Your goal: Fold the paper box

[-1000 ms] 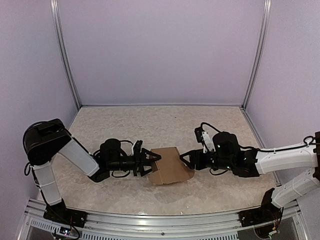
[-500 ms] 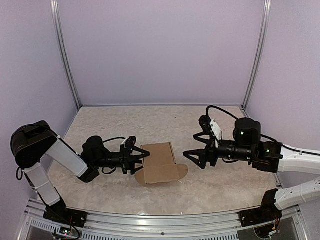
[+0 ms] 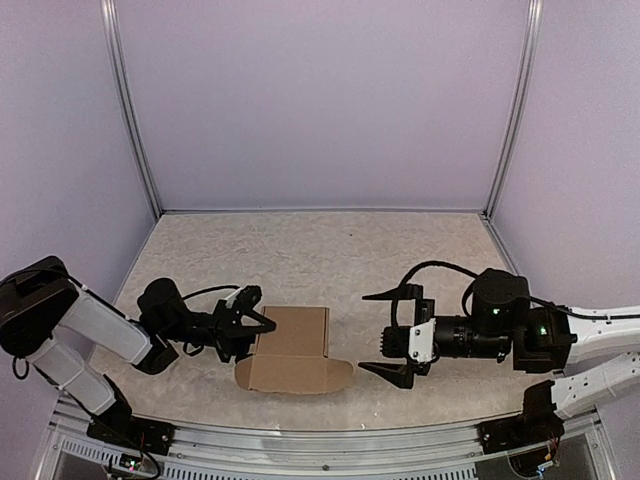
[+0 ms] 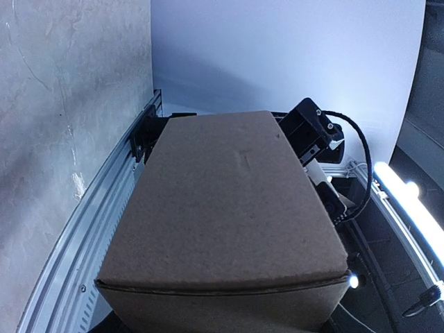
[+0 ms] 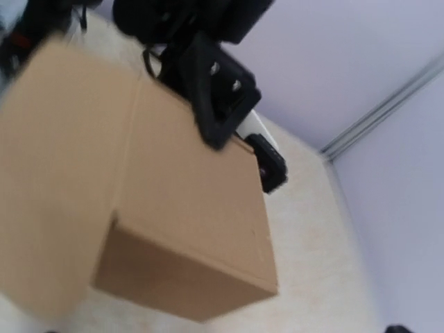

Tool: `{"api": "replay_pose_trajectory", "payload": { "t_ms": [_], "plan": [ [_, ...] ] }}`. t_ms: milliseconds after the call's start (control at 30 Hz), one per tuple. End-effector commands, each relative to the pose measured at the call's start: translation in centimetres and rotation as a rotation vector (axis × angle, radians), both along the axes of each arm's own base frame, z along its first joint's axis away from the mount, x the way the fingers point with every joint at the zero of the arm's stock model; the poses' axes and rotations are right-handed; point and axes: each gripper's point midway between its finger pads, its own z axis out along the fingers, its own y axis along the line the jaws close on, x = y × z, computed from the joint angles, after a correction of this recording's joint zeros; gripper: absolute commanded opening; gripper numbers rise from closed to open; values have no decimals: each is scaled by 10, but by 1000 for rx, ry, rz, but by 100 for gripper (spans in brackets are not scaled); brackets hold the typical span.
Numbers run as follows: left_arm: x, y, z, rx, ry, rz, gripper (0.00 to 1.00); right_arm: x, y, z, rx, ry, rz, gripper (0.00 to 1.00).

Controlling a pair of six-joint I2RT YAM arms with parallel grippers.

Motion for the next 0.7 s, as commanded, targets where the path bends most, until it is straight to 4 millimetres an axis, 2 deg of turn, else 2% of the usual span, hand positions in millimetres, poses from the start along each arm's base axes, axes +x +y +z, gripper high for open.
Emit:
{"api": "replay_pose_trajectory", "payload": {
  "t_ms": [0, 100, 200, 367, 533, 667],
  "plan": [
    [-25, 14, 44, -146, -183, -73, 35, 7, 3, 1, -83, -370, -70, 100],
    [-30, 17, 51, -159, -196, -80, 35, -5, 11, 2, -96, -498, -69, 100],
    [-33, 19, 55, -167, -205, -84, 35, -16, 22, -6, -141, -646, -61, 100],
    [-39, 16, 62, -181, -226, -115, 36, -27, 34, -10, -146, -834, -76, 100],
    [-49, 8, 68, -197, -240, -163, 35, -33, 46, -10, -152, -891, -84, 100],
    [-50, 5, 64, -191, -236, -171, 35, -37, 54, -10, -156, -915, -77, 100]
  ]
}}
